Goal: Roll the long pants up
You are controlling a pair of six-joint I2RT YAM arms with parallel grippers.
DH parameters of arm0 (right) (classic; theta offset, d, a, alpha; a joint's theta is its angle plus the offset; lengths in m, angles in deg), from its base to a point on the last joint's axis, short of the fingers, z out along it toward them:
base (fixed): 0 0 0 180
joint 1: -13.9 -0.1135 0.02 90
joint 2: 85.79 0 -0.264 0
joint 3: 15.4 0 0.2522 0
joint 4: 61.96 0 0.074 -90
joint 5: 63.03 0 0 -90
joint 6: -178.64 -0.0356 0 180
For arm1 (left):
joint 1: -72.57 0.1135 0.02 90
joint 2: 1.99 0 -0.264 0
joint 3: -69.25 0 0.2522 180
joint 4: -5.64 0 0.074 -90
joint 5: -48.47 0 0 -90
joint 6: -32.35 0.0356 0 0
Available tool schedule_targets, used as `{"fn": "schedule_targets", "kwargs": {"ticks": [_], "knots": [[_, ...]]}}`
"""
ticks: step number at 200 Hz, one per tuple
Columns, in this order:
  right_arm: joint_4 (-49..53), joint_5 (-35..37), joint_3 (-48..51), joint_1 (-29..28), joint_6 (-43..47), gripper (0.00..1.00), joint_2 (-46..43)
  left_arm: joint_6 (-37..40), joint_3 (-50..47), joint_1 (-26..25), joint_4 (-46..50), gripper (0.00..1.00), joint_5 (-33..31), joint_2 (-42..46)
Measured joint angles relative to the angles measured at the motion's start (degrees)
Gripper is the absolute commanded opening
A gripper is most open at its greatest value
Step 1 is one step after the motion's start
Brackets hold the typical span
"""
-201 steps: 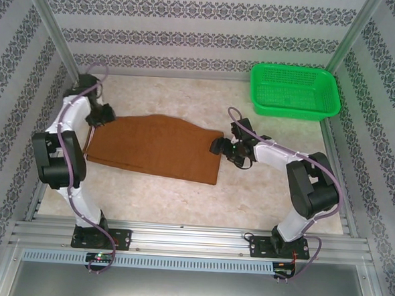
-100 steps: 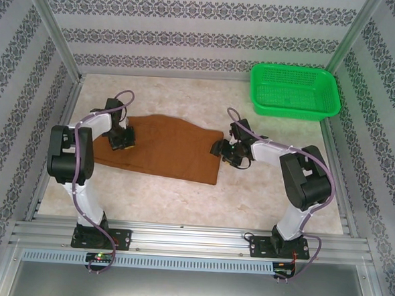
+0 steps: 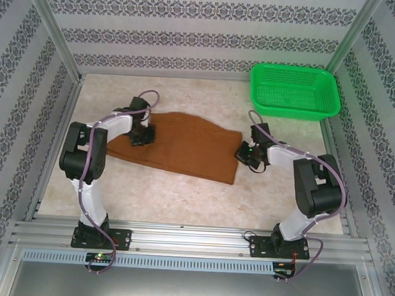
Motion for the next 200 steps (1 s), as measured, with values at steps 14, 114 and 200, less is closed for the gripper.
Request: {"fn": "schedule_targets", "kwargs": {"ticks": [14,114,200], "knots": [[3.19,3.26,0.17,1.92,1.20,0.33,-2.62,-1.09,0.98,-3.67,-1.29,0.00,0.09,-0.96],[15.61,10.64,-2.03,2.16,4.61,0.75,-13.68,-2.51,1.16,-8.98,11.32,0.19,-3.37,5.90],[14.29,10.51,-5.66,2.29,7.54,0.70,-2.08,-2.80,-1.33,-8.98,10.78,0.00,-3.58,3.96]]}}
